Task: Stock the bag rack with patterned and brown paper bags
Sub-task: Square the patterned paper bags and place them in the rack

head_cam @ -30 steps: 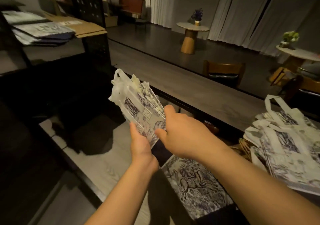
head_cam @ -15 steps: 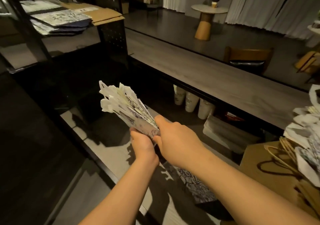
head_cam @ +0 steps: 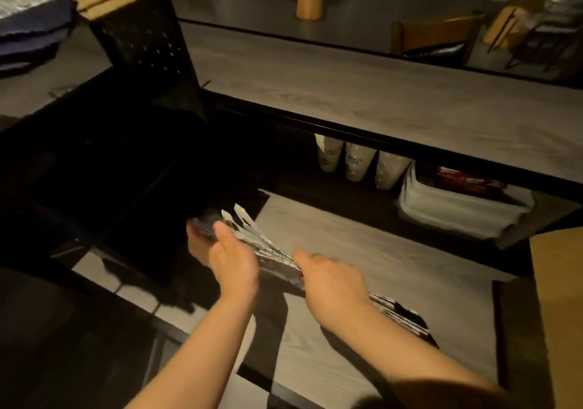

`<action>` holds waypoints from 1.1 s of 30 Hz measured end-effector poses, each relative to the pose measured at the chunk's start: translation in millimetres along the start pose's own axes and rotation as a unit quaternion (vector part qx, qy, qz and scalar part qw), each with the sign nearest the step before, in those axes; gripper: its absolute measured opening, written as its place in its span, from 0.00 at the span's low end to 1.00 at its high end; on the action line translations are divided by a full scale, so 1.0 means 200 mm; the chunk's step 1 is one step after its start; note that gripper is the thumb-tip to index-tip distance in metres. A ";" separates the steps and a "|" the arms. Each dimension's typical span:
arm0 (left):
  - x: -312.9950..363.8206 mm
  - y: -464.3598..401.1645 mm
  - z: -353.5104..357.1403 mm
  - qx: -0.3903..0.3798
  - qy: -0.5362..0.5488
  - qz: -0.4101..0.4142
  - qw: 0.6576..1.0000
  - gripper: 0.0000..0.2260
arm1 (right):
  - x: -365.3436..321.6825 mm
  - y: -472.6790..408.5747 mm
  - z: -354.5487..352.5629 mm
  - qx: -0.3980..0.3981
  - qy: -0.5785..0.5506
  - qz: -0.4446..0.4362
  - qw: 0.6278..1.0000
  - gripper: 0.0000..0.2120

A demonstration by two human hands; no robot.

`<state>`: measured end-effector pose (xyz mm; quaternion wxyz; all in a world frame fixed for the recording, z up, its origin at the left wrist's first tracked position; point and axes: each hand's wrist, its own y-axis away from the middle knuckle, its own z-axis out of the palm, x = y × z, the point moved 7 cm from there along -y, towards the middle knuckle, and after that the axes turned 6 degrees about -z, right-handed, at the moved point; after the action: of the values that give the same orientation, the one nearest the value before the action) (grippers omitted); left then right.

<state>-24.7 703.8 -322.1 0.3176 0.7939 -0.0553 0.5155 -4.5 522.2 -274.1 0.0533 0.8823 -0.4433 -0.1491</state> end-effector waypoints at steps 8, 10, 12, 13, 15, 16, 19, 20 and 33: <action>-0.01 0.00 0.22 -0.336 -0.432 0.497 0.673 0.32 | 0.02 -0.15 0.24 -0.019 0.036 0.011 0.999 0.22; -0.03 -0.04 0.26 -0.342 -0.462 0.521 0.631 0.25 | 0.03 -0.17 0.24 -0.009 0.035 -0.001 0.999 0.22; -0.01 -0.08 0.28 -0.316 -0.455 0.550 0.625 0.20 | 0.08 -0.15 0.22 0.006 0.034 0.002 0.999 0.18; -0.01 -0.09 0.30 -0.307 -0.441 0.567 0.625 0.19 | 0.13 -0.13 0.21 0.010 0.031 0.013 0.999 0.16; 0.01 -0.13 0.30 -0.299 -0.407 0.576 0.643 0.14 | 0.27 -0.04 0.19 0.009 0.016 0.055 0.998 0.15; 0.02 -0.14 0.30 -0.300 -0.388 0.576 0.654 0.12 | 0.36 0.02 0.18 0.015 0.006 0.087 0.996 0.17; 0.02 -0.19 0.28 -0.291 -0.343 0.579 0.680 0.15 | 0.59 0.21 0.19 0.034 0.000 0.181 0.983 0.27; 0.01 -0.20 0.28 -0.297 -0.342 0.567 0.688 0.14 | 0.65 0.26 0.21 0.037 -0.004 0.207 0.978 0.29; 0.06 -0.18 0.32 -0.247 -0.418 0.562 0.670 0.24 | 0.83 0.33 0.46 0.217 -0.400 0.273 0.848 0.22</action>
<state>45.1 698.2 -345.5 0.0955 0.6375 -0.7434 0.1786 9.6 353.0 -382.4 -0.2829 0.5791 -0.6700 -0.3683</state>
